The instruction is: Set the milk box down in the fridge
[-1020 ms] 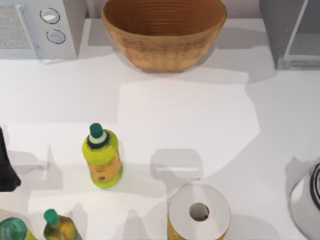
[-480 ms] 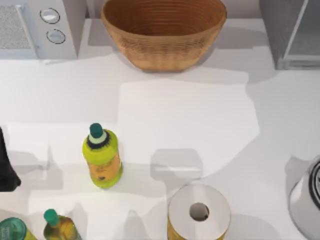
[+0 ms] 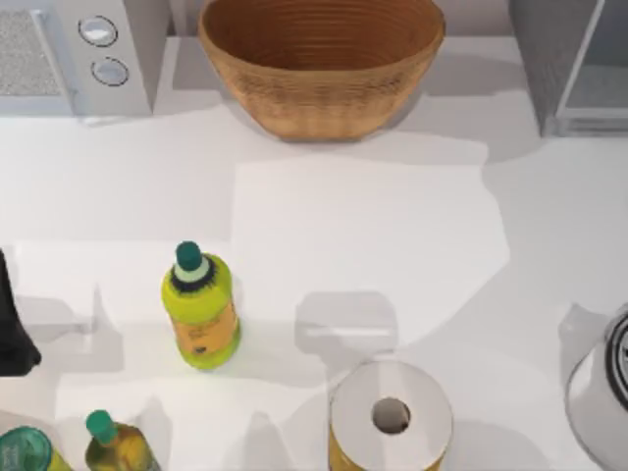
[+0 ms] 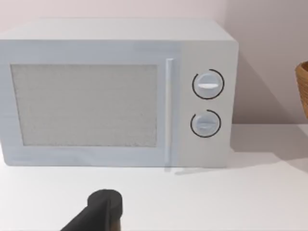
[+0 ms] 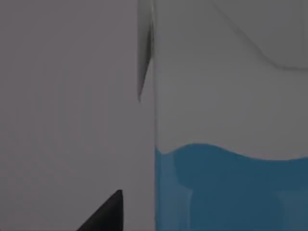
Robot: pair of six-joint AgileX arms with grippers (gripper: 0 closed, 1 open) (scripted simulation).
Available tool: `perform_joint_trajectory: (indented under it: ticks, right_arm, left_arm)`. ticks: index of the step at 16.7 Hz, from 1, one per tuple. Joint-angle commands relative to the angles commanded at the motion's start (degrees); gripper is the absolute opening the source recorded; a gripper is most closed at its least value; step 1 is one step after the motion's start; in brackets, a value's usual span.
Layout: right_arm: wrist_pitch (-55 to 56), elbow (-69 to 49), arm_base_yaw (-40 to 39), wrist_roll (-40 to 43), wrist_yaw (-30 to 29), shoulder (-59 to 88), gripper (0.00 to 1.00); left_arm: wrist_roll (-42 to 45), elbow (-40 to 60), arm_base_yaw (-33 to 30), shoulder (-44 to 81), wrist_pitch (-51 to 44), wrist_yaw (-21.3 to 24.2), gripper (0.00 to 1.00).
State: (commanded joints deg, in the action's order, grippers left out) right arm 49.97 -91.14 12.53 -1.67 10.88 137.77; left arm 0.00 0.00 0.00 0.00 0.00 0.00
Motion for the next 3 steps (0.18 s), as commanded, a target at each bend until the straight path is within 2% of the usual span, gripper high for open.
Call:
perform_joint_trajectory:
  ticks: [3]
  right_arm:
    - [0.00, 0.00, 0.00, 0.00, 0.00, 0.00, 1.00]
  left_arm:
    - [0.00, 0.00, 0.00, 0.00, 0.00, 0.00, 1.00]
